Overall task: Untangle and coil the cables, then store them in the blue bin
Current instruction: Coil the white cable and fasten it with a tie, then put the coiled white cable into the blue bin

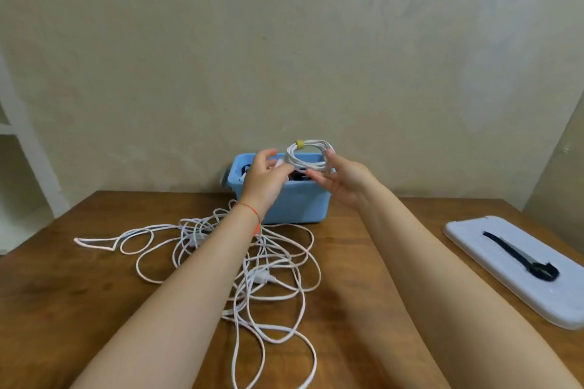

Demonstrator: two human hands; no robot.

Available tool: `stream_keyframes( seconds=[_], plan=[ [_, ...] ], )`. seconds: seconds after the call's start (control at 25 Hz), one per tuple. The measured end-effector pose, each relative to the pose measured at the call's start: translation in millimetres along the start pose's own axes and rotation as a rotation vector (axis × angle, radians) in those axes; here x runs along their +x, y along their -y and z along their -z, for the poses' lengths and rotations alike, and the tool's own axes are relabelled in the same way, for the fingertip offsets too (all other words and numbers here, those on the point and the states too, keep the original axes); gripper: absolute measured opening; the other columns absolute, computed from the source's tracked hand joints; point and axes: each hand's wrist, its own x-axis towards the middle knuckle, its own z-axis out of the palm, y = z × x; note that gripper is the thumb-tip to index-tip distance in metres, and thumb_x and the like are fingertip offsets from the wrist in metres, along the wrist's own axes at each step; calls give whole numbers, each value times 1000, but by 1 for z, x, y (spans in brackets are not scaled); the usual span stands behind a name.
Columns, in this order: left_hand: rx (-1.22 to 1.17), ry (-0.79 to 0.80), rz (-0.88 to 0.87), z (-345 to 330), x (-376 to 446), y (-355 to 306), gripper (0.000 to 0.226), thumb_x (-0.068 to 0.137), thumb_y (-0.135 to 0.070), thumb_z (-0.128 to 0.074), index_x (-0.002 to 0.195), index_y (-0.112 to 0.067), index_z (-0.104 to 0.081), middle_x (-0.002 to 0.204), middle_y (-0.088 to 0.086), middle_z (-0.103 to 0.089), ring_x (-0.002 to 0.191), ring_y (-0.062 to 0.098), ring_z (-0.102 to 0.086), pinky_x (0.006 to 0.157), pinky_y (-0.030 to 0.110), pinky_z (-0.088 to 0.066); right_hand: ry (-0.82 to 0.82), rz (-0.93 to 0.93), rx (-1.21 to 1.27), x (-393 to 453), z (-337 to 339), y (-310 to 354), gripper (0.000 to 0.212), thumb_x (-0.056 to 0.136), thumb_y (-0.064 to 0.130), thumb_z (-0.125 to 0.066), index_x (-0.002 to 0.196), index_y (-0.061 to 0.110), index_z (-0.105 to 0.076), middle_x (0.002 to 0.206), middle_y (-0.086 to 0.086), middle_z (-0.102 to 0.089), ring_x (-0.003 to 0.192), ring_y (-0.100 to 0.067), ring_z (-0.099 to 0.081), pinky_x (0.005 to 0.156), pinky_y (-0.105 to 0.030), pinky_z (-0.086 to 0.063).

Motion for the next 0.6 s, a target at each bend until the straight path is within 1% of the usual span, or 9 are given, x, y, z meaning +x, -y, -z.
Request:
stream_keyframes(
  seconds=[0.04, 0.08, 0.16, 0.24, 0.32, 0.36, 0.4, 0.48, 0.6],
  plan=[
    [233, 21, -80, 4, 14, 3, 55, 84, -20, -70, 136, -14, -51, 122, 7, -58, 114, 25, -60, 104, 39, -47, -9, -5, -49, 12, -5, 3, 21, 99, 13, -58, 107, -7, -54, 100, -28, -62, 68, -32, -71, 62, -32, -62],
    [488, 57, -145, 6, 23, 5, 56, 86, -21, -67, 139, -13, -51, 135, 9, -53, 127, 26, -52, 110, 37, -39, -46, 3, -183, 23, -7, 5, 21, 97, 9, -59, 111, -7, -52, 106, -30, -62, 76, -36, -71, 70, -37, -63],
    [854, 126, -215, 9, 33, 14, 57, 92, -28, -62, 146, -16, -46, 155, 10, -36, 143, 26, -34, 118, 35, -25, -152, 68, -551, 39, -10, 4, 29, 95, 3, -54, 122, -4, -49, 113, -25, -62, 88, -39, -71, 83, -45, -59],
    [1054, 200, -280, 10, 38, 22, 61, 96, -38, -56, 152, -22, -38, 162, 5, -25, 150, 23, -21, 121, 40, -16, -213, 266, -1033, 46, -10, 0, 46, 95, 7, -49, 140, 1, -46, 121, -18, -56, 108, -38, -65, 97, -45, -51],
    [1175, 274, -313, 7, 39, 30, 63, 96, -45, -51, 153, -27, -33, 163, 1, -22, 151, 22, -15, 120, 49, -15, -171, 515, -1508, 45, -9, -10, 51, 96, 16, -48, 147, 13, -42, 143, -11, -45, 132, -30, -45, 107, -42, -35],
    [1208, 286, -322, 5, 39, 33, 60, 96, -47, -51, 151, -28, -37, 161, 0, -26, 149, 22, -17, 119, 51, -18, -121, 573, -1620, 47, -7, -16, 55, 96, 18, -47, 150, 17, -36, 151, -8, -38, 138, -27, -36, 110, -42, -29],
    [1219, 281, -332, 4, 40, 34, 56, 95, -46, -51, 147, -27, -44, 156, -1, -34, 146, 21, -23, 116, 51, -23, -80, 575, -1647, 50, -6, -21, 59, 96, 18, -46, 153, 18, -29, 156, -6, -32, 141, -26, -31, 112, -43, -27],
    [1209, 272, -344, 5, 39, 30, 45, 92, -44, -54, 134, -26, -57, 140, -1, -48, 136, 20, -34, 110, 48, -31, -70, 533, -1579, 58, -3, -26, 69, 95, 17, -47, 156, 14, -16, 161, -7, -24, 145, -26, -27, 115, -43, -25],
    [1178, 277, -338, 7, 39, 28, 37, 91, -43, -56, 123, -25, -61, 127, -2, -53, 130, 19, -38, 106, 46, -34, -118, 519, -1399, 74, -6, -18, 78, 93, 15, -50, 158, 10, -7, 164, -8, -14, 148, -25, -21, 117, -38, -26]
  ],
)
